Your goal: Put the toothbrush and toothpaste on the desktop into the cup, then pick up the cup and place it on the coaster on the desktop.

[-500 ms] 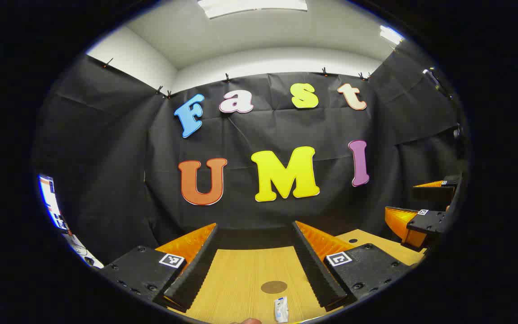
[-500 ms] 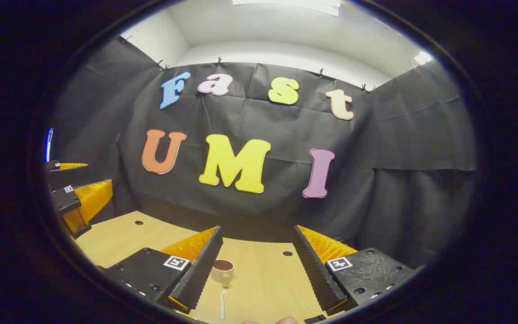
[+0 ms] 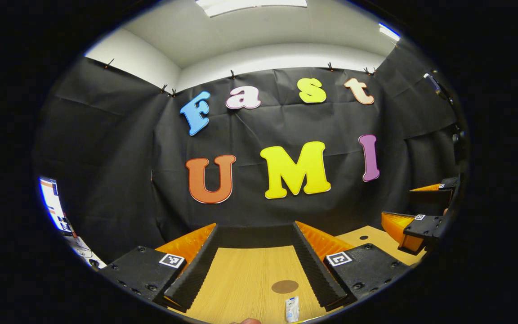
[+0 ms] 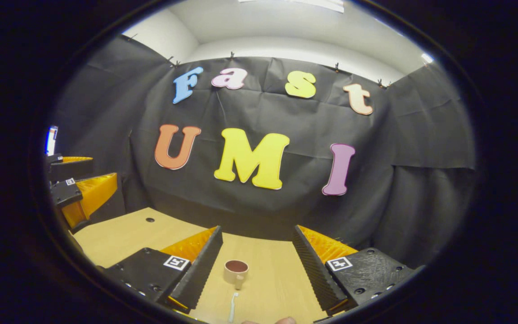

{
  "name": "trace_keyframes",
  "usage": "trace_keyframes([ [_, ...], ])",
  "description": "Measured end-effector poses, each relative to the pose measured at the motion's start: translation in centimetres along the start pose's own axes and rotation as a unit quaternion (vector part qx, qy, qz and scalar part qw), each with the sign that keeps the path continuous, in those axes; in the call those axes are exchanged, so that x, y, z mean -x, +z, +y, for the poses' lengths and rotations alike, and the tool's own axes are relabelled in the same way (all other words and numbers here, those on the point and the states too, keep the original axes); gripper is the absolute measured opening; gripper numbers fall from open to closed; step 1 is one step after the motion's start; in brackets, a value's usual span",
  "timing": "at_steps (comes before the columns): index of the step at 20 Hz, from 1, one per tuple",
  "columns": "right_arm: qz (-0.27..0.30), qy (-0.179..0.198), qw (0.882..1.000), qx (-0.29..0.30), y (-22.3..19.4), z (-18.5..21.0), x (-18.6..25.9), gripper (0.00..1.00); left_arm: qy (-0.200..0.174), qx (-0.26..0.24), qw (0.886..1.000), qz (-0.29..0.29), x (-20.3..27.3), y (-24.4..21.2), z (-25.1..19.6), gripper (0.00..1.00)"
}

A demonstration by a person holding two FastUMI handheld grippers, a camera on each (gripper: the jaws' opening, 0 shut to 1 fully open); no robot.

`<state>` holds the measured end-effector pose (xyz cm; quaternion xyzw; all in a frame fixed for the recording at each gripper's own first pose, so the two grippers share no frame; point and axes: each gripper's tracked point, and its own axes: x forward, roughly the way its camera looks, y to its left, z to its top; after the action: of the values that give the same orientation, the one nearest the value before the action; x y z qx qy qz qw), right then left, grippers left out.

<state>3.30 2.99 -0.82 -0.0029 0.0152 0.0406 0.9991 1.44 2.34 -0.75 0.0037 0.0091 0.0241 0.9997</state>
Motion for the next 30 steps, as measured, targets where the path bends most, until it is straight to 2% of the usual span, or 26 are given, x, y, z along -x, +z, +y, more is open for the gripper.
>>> trace_keyframes([
  [2, 0.005, 0.004, 1.000, 0.003, -0.2, 0.3, -0.6, 0.95, 0.000, 0.007, 1.000, -0.001, -0.5, 0.0, 0.2, 0.98],
  [4, 0.015, 0.008, 1.000, 0.008, -0.9, 0.6, -1.1, 0.97, -0.012, 0.016, 1.000, -0.007, -0.8, 0.0, -0.2, 0.98],
  [6, 0.024, 0.012, 1.000, 0.002, -1.4, 0.9, -1.6, 0.95, -0.017, 0.012, 1.000, -0.016, -1.0, 0.6, -0.4, 0.98],
  [7, 0.030, 0.013, 0.999, -0.003, -1.7, 0.9, -1.8, 0.97, -0.020, 0.009, 1.000, -0.021, -1.3, 0.9, -0.6, 0.98],
  [8, 0.038, 0.015, 0.999, -0.008, -2.3, 0.9, -2.0, 0.95, -0.023, 0.008, 0.999, -0.024, -1.4, 1.0, -0.8, 0.98],
  [12, 0.077, 0.019, 0.997, -0.010, -5.1, 0.8, -3.0, 0.97, -0.033, 0.005, 0.999, -0.023, -1.5, 0.7, -1.5, 0.98],
  [19, 0.142, 0.031, 0.989, -0.004, -9.8, 0.9, -4.2, 0.95, -0.020, 0.000, 1.000, -0.020, -1.8, 0.3, -1.2, 0.98],
  [24, 0.210, 0.052, 0.976, -0.003, -14.2, 1.7, -5.3, 0.97, -0.001, -0.009, 1.000, -0.017, -1.7, 0.1, -0.4, 0.98],
  [30, 0.306, 0.068, 0.950, -0.006, -20.2, 2.9, -5.8, 0.95, 0.031, -0.019, 0.999, -0.006, -1.6, -0.4, 1.2, 0.98],
])
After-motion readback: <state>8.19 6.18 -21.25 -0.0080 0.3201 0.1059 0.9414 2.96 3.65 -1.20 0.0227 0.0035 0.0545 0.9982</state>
